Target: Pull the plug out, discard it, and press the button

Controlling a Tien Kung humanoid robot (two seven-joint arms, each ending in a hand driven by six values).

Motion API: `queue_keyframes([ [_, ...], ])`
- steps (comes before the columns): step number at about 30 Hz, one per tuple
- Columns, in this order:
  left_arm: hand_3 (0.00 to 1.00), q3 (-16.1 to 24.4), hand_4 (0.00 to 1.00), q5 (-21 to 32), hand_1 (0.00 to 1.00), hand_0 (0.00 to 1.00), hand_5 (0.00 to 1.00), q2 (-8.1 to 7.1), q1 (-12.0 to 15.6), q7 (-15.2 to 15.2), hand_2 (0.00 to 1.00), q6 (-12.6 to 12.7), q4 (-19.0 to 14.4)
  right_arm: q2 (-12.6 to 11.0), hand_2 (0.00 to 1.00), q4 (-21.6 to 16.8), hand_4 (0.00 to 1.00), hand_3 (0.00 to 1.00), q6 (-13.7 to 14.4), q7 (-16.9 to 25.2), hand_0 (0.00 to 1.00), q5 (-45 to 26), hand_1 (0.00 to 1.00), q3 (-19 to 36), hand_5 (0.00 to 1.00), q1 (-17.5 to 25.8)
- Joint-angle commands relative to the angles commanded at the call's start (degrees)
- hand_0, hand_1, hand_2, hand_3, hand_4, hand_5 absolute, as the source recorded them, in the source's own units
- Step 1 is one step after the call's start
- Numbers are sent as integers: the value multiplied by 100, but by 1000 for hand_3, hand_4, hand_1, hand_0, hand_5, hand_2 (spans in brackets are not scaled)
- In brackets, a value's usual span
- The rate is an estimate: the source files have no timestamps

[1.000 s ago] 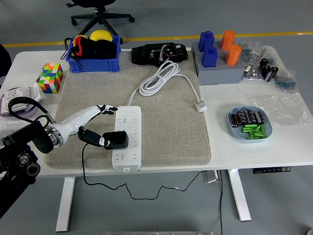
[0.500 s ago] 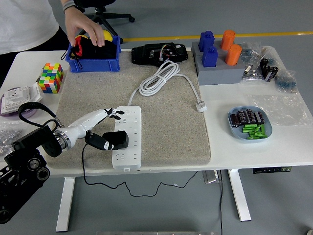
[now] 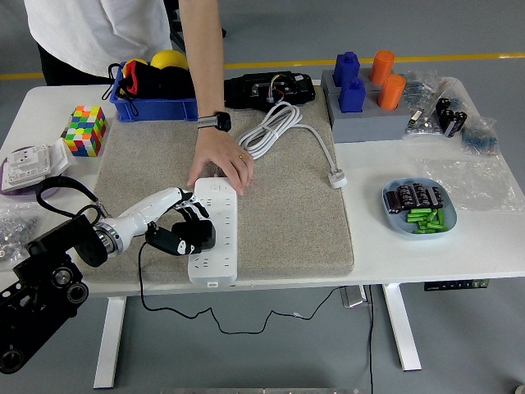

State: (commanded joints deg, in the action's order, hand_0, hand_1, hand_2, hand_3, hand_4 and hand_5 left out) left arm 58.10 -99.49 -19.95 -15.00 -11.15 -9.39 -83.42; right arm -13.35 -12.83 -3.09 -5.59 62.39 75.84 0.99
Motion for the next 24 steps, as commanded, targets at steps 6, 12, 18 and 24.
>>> queue_keyframes([
  [6, 517, -5, 740, 231, 375, 424, 2, -4, -4, 127, 358, 109, 28, 3, 659, -6, 711, 617, -4, 1, 700, -1, 676, 4, 486, -8],
  [12, 520, 66, 738, 318, 372, 397, 2, -29, -3, 179, 355, 109, -96, -9, 659, 0, 711, 617, -1, 2, 701, -5, 676, -2, 486, -1],
  [18, 520, 314, 730, 336, 370, 401, 2, -61, -98, 300, 353, 197, -140, -19, 659, -5, 711, 617, -6, 1, 700, -14, 676, -50, 486, -22],
  [24, 519, 548, 732, 56, 371, 408, 2, 89, -340, 595, 354, 624, 494, -39, 659, -4, 711, 617, -10, 0, 700, -26, 676, -102, 486, -40],
])
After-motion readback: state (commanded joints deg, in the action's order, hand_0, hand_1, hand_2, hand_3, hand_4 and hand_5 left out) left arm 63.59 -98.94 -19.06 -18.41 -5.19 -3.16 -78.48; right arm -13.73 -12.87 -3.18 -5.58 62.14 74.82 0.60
